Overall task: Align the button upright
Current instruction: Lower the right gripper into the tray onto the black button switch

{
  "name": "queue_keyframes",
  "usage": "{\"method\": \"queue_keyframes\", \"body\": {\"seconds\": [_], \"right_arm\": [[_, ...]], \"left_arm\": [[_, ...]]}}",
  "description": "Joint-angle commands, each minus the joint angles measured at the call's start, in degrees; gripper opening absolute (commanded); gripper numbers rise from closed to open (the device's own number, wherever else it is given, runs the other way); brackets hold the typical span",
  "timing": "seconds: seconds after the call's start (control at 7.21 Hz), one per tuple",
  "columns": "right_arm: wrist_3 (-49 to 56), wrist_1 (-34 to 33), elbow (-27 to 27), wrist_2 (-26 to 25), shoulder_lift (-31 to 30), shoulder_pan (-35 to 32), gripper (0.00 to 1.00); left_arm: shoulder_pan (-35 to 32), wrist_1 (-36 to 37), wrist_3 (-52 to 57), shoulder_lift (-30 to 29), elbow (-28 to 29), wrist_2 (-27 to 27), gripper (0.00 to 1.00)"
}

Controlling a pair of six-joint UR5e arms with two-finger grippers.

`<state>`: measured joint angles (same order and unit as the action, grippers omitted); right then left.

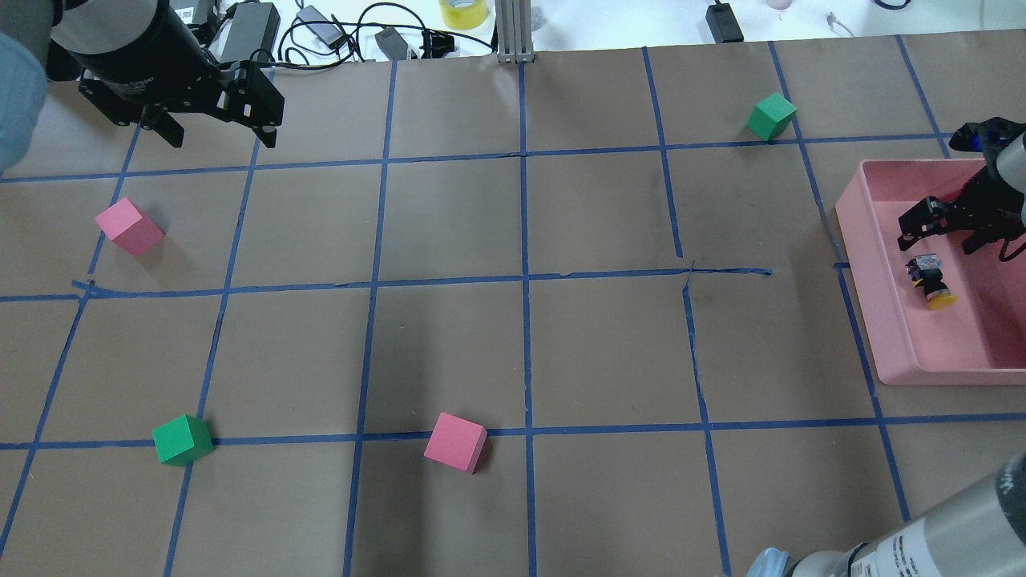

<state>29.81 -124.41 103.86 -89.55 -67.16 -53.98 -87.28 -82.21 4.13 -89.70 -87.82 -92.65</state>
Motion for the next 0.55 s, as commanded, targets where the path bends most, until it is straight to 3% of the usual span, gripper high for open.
{"method": "queue_keyframes", "body": {"seconds": [0.0,0.42], "right_arm": [[0.1,0.0,0.9,-0.5,0.0,0.4,0.99],[0.0,0.0,1.8,-2.3,0.0,0.4,0.99]], "left_arm": [[0.0,0.3,0.0,0.0,-0.1,0.1,1.00],[0.1,0.5,0.0,0.3,0.1,-0.2,1.00]]}}
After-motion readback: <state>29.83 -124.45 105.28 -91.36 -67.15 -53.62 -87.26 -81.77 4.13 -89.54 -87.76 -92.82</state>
